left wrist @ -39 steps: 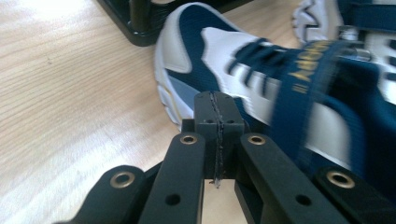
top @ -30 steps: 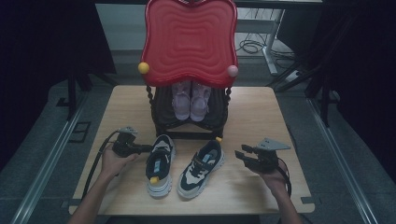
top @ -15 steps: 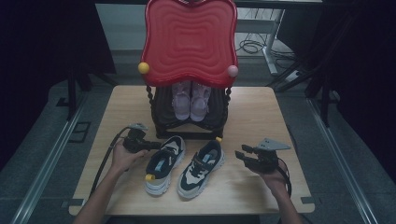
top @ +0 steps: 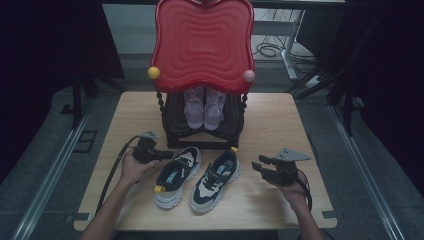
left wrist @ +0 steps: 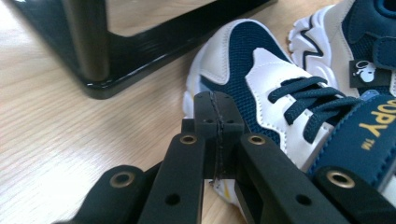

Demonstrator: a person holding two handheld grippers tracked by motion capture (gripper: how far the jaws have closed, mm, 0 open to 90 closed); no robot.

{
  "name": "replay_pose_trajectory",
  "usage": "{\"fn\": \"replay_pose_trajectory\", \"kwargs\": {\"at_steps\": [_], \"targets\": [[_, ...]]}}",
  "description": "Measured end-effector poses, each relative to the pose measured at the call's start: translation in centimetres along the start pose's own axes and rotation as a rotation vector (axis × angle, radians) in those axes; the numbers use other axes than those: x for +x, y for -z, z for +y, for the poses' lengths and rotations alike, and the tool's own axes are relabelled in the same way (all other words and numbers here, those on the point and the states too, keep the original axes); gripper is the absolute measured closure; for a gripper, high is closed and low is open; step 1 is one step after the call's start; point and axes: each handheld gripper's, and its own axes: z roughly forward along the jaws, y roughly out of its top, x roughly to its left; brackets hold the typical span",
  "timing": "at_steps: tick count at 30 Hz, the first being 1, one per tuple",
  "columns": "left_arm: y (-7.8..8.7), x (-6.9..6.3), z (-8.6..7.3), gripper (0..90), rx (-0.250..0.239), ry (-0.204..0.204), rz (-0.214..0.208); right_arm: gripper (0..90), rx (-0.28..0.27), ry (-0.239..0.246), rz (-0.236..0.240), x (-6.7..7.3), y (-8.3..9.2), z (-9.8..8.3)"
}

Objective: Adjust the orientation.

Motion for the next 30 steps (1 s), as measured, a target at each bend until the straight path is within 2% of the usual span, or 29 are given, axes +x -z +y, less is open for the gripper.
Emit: {"fn": "replay_pose_trajectory", "kwargs": {"at_steps": [7,11,14,17,22,30], "targets": [[2.7,0.0,-1.4,86.1,-0.048,0.015,0.054,55.8,0.000,-0.007,-0.003,-0.2,0.1,-0.1],[3.9,-0.3,-2.6,79.2,-0.067,0.006,0.095,55.8,-0.004,-0.006,-0.003,-0.1,0.1,0.0],[4.6,-0.5,-3.3,72.4,-0.091,0.011,0.109,55.8,-0.006,-0.004,-0.001,-0.1,0.0,0.1],[5.2,-0.6,-3.4,63.3,-0.108,0.017,0.120,55.8,-0.006,0.000,0.005,-0.1,-0.1,0.3],[5.7,-0.9,-3.5,55.3,-0.119,0.016,0.138,55.7,-0.003,0.002,0.015,0.0,-0.3,0.2],[6.3,-1.4,-4.2,49.8,-0.110,-0.003,0.168,55.4,-0.004,0.009,0.021,0.0,0.3,0.3]]}}
